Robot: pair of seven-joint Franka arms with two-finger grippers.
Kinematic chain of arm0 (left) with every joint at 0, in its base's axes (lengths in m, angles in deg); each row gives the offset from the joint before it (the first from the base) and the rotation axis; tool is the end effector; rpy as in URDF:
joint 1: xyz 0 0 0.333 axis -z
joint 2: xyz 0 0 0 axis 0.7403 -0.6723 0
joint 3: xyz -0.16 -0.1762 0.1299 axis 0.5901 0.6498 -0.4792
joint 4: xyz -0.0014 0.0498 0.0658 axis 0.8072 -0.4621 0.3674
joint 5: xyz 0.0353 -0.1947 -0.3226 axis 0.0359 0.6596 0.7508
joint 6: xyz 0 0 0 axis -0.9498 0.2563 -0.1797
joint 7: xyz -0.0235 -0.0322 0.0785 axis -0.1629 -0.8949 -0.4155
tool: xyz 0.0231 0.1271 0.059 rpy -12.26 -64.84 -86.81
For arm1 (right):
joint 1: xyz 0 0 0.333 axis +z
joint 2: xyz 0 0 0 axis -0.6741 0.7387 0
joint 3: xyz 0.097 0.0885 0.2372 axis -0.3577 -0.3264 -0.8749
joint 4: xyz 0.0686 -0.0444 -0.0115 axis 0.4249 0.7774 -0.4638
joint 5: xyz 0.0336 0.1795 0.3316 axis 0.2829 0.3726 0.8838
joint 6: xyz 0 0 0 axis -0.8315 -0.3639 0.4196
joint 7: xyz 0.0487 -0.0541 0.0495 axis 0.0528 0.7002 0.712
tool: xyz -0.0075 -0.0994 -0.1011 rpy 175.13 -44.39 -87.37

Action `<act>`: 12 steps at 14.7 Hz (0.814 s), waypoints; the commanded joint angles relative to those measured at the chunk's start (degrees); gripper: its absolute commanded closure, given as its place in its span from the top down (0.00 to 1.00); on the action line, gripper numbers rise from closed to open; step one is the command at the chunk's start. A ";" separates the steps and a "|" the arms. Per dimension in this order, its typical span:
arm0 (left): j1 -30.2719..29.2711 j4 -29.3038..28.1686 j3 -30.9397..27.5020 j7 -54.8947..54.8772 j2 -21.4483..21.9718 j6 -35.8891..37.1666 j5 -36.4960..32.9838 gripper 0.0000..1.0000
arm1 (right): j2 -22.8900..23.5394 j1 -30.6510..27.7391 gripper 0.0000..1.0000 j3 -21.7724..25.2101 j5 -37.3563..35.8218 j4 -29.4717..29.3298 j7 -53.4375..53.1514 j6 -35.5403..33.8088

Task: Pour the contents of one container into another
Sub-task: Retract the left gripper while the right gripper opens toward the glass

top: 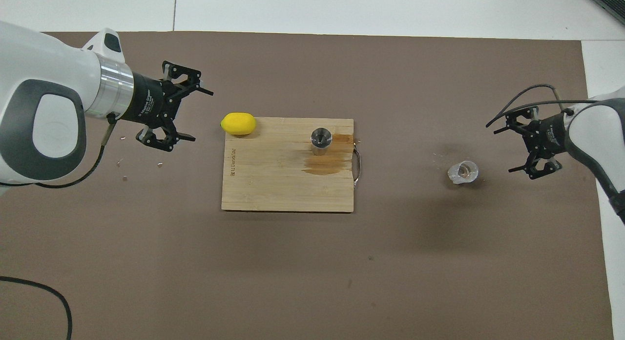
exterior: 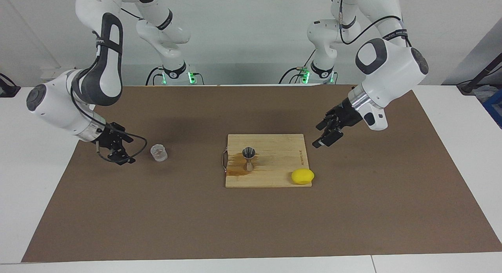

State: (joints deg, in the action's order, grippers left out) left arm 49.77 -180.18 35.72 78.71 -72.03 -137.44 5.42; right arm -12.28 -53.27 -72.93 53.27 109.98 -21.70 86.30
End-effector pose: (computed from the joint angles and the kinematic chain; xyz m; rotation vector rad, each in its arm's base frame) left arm 0.5918 -0.1702 0.4419 2.3994 1.2972 -0.2252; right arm 0.5749 -0.0801 0.2952 -2.3212 1.7319 0.3980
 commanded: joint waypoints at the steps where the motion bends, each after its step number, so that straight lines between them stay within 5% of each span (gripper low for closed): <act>1: -1.75 0.96 0.10 -9.27 1.24 1.76 -9.85 1.00 | 1.58 -0.98 1.00 -0.43 4.86 2.31 2.45 1.74; 8: -5.88 0.08 -0.25 -51.54 7.22 12.03 -22.01 1.00 | 5.81 -3.18 1.00 -0.43 11.21 3.10 5.53 0.33; 12: -7.20 0.24 -0.16 -58.26 10.74 18.97 -21.93 1.00 | 4.94 -2.56 1.00 -0.43 15.25 7.14 6.50 2.17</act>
State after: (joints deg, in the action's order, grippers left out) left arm 43.26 -179.00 35.12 23.60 -63.55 -121.49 -15.38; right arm -5.91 -55.46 -73.02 66.28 114.35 -16.92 87.05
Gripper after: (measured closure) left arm 0.000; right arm 0.000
